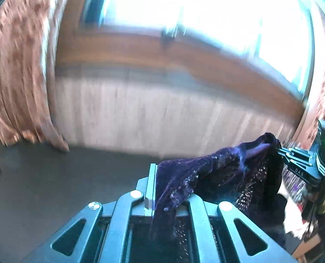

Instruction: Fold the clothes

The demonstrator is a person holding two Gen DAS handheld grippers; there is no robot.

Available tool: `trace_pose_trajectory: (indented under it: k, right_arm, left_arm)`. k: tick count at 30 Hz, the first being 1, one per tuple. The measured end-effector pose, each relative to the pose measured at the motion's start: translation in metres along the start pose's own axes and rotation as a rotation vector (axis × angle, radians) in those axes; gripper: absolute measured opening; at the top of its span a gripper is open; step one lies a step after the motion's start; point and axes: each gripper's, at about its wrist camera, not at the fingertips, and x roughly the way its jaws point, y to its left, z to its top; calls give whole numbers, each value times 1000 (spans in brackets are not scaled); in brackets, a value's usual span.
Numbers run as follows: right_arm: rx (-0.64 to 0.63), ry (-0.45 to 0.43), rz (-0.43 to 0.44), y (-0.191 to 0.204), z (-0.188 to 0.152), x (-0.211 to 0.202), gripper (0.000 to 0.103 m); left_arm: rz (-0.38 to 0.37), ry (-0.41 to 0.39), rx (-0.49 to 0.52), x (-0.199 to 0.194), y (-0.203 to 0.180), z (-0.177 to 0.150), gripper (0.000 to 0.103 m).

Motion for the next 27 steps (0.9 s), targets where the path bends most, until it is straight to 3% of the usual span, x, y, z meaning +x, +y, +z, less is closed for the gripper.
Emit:
trace_pose_trajectory:
  k: [8, 16, 21, 23, 27]
  right_arm:
    - [79, -416, -138, 3, 57, -185, 7]
    - [157, -672, -184, 24, 70, -300, 7]
    - [174, -808, -201, 42, 80, -337, 7]
    - [177, -841, -206, 48, 84, -343, 7]
    - [192, -843, -205, 48, 100, -324, 7]
  left_arm:
    - [-14, -347, 145, -147, -68, 50, 3]
    - [-62, -559, 236, -252, -104, 76, 3]
    - [-91, -634, 246, -291, -122, 100, 3]
    - [-93, -626, 245, -293, -123, 111, 3]
    - [-86, -560, 235, -261, -105, 129, 3]
